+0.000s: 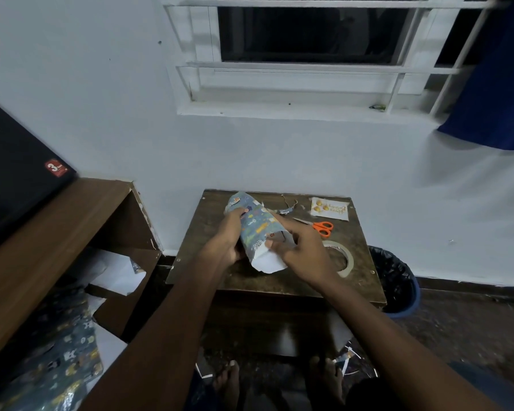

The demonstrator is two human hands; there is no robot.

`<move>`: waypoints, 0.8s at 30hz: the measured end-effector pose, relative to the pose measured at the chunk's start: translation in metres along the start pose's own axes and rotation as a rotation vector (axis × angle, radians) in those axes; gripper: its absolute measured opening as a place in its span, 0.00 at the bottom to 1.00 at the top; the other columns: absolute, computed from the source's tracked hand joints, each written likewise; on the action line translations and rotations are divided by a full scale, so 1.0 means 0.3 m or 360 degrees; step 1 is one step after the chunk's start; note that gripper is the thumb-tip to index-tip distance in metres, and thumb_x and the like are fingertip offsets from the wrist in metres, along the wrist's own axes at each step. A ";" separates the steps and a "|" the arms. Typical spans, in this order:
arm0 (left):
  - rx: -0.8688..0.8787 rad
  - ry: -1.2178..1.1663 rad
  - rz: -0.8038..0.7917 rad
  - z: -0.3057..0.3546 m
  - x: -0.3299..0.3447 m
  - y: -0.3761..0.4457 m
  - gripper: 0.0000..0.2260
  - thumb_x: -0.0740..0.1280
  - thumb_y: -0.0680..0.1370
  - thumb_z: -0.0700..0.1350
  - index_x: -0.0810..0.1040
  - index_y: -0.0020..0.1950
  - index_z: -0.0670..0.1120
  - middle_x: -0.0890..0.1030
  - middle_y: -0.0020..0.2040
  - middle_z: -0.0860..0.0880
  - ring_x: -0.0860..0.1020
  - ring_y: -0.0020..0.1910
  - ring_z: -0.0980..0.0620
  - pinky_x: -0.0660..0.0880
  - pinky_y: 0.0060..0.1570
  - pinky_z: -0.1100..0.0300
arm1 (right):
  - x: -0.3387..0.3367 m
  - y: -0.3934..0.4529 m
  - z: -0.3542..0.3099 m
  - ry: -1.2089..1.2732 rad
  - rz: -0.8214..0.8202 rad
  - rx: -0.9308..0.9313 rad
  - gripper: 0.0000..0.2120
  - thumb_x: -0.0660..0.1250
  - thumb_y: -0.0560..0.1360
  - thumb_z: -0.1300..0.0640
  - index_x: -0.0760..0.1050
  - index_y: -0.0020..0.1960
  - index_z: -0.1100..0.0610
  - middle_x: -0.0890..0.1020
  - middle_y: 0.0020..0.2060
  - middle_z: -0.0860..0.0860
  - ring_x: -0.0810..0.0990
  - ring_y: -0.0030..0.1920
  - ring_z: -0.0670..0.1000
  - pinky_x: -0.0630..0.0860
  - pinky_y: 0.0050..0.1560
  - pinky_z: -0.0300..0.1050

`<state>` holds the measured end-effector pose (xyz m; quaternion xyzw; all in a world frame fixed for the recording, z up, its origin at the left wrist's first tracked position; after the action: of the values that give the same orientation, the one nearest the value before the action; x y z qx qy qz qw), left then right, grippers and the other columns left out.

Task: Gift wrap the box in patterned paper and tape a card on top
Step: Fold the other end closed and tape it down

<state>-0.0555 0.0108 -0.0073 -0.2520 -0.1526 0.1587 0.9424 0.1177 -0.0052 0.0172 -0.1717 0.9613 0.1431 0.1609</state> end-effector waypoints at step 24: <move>0.1310 0.0736 -0.0128 0.107 0.032 -0.115 0.20 0.66 0.83 0.55 0.62 0.71 0.53 0.82 0.61 0.46 0.85 0.56 0.51 0.82 0.58 0.46 | -0.069 0.047 -0.043 0.0451 0.0139 -0.0073 0.29 0.72 0.81 0.60 0.70 0.79 0.47 0.80 0.68 0.43 0.80 0.67 0.45 0.80 0.65 0.48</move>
<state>-0.0509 -0.0003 0.0392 0.1198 0.1271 0.1092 0.9786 0.1276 0.0091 0.0394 -0.1518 0.9774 0.1464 0.0133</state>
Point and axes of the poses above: each hand's wrist, its own y-axis towards the middle knuckle, its own x-axis out of the palm, z = x × y, the point moved 4 cm from there along y, towards the middle knuckle
